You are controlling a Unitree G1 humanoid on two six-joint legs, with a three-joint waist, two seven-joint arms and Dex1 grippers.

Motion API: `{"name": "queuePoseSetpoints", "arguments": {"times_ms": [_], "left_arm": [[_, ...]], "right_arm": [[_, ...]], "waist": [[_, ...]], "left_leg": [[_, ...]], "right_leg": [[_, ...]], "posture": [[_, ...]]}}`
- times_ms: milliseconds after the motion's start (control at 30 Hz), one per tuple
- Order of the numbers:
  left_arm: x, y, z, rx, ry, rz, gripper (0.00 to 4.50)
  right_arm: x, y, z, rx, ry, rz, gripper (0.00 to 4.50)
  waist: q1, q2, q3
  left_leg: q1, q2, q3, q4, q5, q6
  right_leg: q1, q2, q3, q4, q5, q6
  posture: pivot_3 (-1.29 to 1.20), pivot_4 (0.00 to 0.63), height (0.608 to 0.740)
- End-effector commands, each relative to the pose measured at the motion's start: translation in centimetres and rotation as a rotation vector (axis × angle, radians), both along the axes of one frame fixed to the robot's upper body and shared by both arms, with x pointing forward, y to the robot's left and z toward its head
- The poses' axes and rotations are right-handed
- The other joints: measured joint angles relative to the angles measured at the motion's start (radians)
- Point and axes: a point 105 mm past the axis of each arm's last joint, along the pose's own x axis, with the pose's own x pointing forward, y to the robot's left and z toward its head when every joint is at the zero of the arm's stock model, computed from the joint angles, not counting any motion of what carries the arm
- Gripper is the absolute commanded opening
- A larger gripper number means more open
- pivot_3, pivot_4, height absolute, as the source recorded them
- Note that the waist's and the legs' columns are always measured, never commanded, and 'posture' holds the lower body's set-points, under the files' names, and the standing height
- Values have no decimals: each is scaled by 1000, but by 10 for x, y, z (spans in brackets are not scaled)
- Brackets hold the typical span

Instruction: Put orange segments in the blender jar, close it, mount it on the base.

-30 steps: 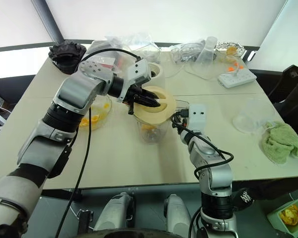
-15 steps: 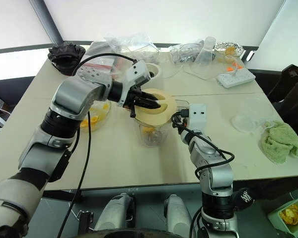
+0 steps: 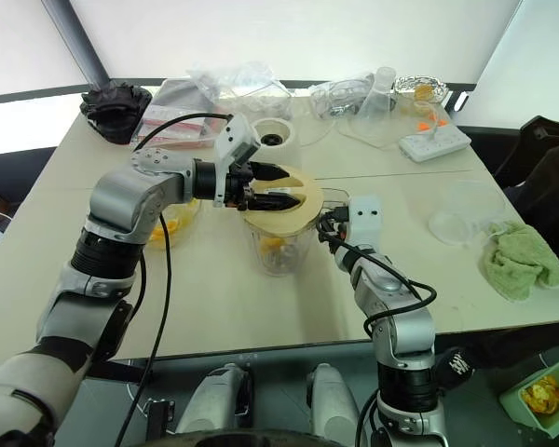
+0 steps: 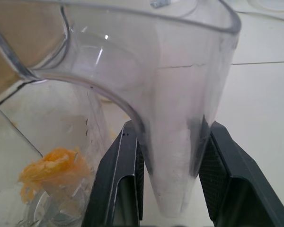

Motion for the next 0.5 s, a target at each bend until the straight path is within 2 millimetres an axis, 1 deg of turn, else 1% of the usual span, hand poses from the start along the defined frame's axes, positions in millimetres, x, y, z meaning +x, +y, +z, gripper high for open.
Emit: {"name": "queuePoseSetpoints", "arguments": {"times_ms": [33,133,233,333,500], "left_arm": [[14,16,8,-115,66,119,3565],[15,15,27,-268,109,142,3565],[17,23,39,-375,149,181,3565],[19,37,49,-451,161,224,3565],[15,68,53,-476,127,293,3565]], "right_arm": [[-8,5,47,63,-198,43,1144],[-8,6,46,63,-196,46,1144],[-8,6,46,64,-196,48,1144],[-8,5,47,63,-198,50,1144],[-9,1,48,52,-198,45,1144]], "waist": [[0,0,0],[0,0,1],[0,0,1],[-1,0,2],[-3,0,2]], "left_leg": [[-1,0,0,0,0,0],[-4,0,0,0,0,0],[-6,-1,0,0,0,0],[-6,-1,1,0,0,0],[-6,0,1,0,0,0]], "right_leg": [[-1,0,0,0,0,0],[-4,1,0,0,0,1],[-5,2,0,0,0,1],[-5,2,0,0,1,2],[-5,2,0,0,0,1]], "posture": [[0,150,740],[0,150,740],[0,150,740],[0,150,740],[0,150,740]]}}
